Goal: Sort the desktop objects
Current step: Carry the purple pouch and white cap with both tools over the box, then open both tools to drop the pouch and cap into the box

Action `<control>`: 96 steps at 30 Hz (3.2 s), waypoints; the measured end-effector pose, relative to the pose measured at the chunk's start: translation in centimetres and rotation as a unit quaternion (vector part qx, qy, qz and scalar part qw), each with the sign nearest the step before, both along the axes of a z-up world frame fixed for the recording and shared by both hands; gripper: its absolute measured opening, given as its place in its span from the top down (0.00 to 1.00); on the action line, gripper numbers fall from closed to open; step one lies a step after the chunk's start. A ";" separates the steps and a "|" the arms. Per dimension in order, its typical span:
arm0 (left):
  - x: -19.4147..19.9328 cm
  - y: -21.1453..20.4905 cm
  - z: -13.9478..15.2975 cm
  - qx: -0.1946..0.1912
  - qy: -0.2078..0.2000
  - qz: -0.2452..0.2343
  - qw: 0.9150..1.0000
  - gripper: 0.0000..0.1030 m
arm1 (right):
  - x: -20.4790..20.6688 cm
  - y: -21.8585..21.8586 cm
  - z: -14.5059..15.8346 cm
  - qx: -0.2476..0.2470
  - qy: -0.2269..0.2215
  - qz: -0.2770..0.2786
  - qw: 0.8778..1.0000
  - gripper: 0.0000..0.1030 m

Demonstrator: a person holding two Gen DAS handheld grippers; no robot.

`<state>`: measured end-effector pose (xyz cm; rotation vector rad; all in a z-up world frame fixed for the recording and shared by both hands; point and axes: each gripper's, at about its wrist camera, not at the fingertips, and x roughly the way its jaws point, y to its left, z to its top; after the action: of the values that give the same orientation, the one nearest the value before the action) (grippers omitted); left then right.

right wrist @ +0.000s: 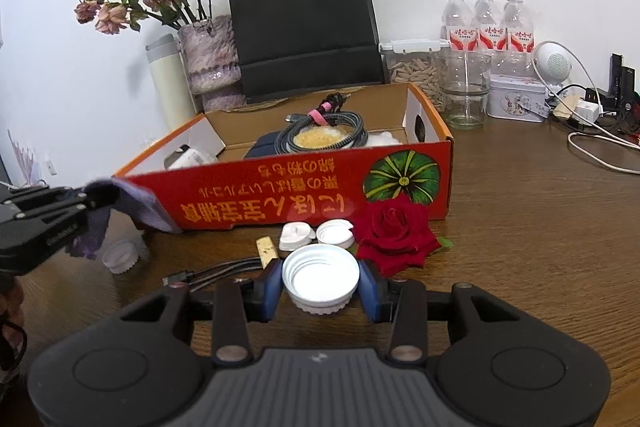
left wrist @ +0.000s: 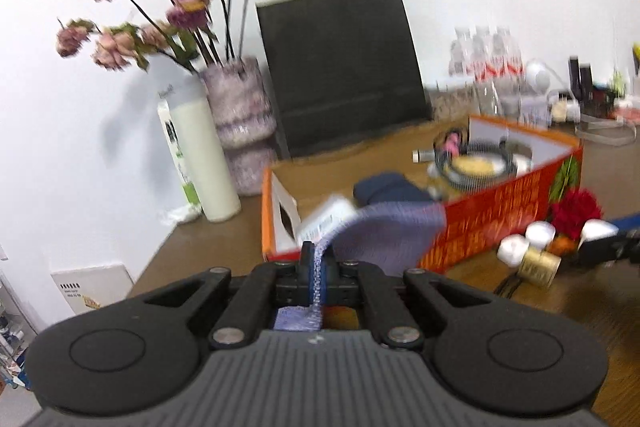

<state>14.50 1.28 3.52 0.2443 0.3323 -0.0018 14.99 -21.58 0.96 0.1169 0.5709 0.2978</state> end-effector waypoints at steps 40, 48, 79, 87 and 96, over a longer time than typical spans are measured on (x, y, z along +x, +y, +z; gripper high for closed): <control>8.7 -0.3 5.3 -0.135 -0.047 -0.001 0.990 0.97 | 11.3 3.1 5.7 -0.002 -0.084 0.022 0.996 0.62; 12.6 -0.9 3.4 -0.116 -0.021 0.000 0.993 0.97 | 15.6 2.1 4.7 -0.019 -0.075 0.002 0.997 0.62; 14.3 -2.8 0.3 -0.071 0.012 -0.011 0.997 0.41 | 18.3 0.5 2.5 -0.034 -0.043 -0.030 0.998 0.28; 12.7 -3.5 1.0 -0.053 -0.037 -0.016 0.998 0.00 | 17.6 1.1 2.8 -0.045 -0.049 -0.029 0.997 0.00; 12.2 -3.6 1.1 -0.052 -0.042 -0.011 0.998 0.00 | 16.8 1.4 3.3 -0.045 -0.054 -0.029 0.997 0.00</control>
<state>26.73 -2.30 4.63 0.1442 0.2458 -0.0314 31.77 -20.23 4.28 0.0306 0.4716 0.2194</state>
